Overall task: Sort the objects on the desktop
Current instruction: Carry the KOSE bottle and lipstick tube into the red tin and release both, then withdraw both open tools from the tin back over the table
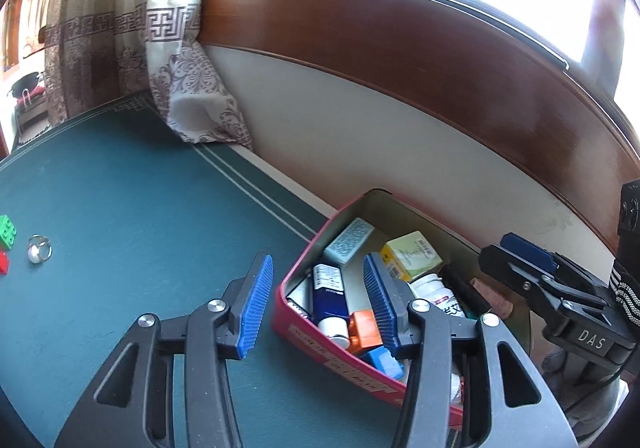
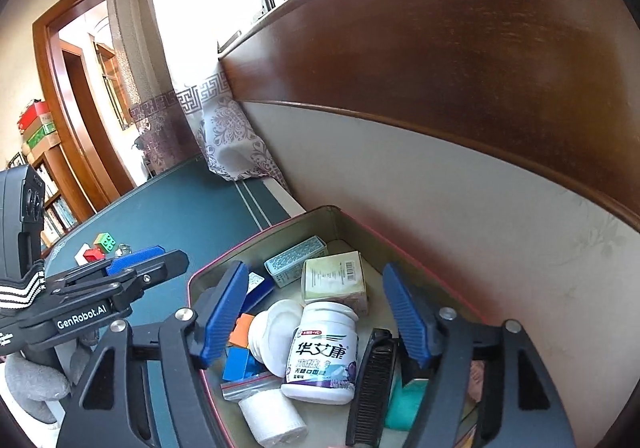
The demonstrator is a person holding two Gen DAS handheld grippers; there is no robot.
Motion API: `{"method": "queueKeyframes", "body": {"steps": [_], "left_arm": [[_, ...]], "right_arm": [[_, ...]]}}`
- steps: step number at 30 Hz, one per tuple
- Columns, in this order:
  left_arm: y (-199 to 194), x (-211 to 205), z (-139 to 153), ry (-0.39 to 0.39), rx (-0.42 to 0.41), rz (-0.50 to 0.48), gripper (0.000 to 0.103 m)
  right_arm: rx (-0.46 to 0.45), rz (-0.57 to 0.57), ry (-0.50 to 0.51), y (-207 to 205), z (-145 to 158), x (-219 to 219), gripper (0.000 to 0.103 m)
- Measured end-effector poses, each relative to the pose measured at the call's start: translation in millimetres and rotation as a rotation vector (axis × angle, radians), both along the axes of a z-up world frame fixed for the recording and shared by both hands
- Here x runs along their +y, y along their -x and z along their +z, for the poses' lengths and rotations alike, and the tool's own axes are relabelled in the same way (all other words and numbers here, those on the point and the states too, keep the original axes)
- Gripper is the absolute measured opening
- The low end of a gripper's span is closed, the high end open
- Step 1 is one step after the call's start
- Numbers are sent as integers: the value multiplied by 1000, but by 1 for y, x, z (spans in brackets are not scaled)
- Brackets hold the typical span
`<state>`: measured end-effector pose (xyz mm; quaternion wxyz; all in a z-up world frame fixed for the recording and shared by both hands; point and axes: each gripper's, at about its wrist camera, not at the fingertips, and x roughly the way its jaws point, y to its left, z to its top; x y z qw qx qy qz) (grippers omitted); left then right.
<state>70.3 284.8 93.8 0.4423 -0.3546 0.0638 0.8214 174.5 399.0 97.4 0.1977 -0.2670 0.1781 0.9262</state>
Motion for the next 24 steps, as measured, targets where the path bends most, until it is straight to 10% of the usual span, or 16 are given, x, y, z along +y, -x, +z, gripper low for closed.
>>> {"method": "queueKeyframes", "body": {"steps": [24], "left_arm": [[17, -29, -4, 5, -22, 89, 51]], "right_arm": [[71, -23, -49, -3, -6, -12, 80]]}}
